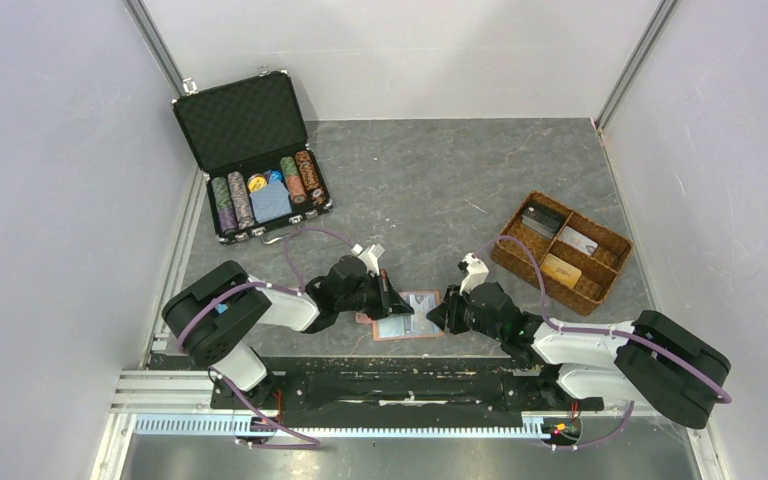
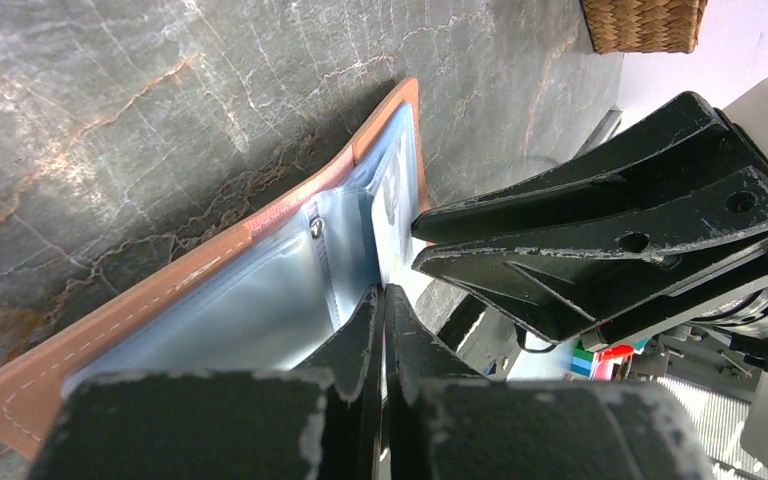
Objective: Take the credit cards out of the card holder
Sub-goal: Remove the credit card from the card holder.
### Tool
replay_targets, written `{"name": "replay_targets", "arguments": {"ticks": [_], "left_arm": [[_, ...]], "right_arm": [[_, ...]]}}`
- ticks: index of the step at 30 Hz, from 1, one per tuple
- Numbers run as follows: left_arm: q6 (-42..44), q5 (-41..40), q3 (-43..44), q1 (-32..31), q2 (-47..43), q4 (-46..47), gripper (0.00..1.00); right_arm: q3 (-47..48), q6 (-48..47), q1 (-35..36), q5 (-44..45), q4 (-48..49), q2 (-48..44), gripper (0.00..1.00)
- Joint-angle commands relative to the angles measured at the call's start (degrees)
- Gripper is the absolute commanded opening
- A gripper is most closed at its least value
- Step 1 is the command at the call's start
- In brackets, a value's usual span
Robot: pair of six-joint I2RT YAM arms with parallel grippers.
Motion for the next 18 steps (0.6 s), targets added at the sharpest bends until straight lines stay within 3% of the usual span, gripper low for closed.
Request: {"name": "replay_targets", "arguments": {"ticks": [1, 18], "left_arm": [[-0.9, -1.1, 0.1, -0.3, -2.8, -1.6, 0.02], [1.9, -3.6, -1.5, 1.5, -7.7, -7.8, 0.02]], "right_arm": [[-1.0, -0.2, 0.1, 1.6, -1.3, -0.3, 0.23], [-0.9, -1.0, -0.1, 2.9, -3.2, -0.9, 0.23]]}}
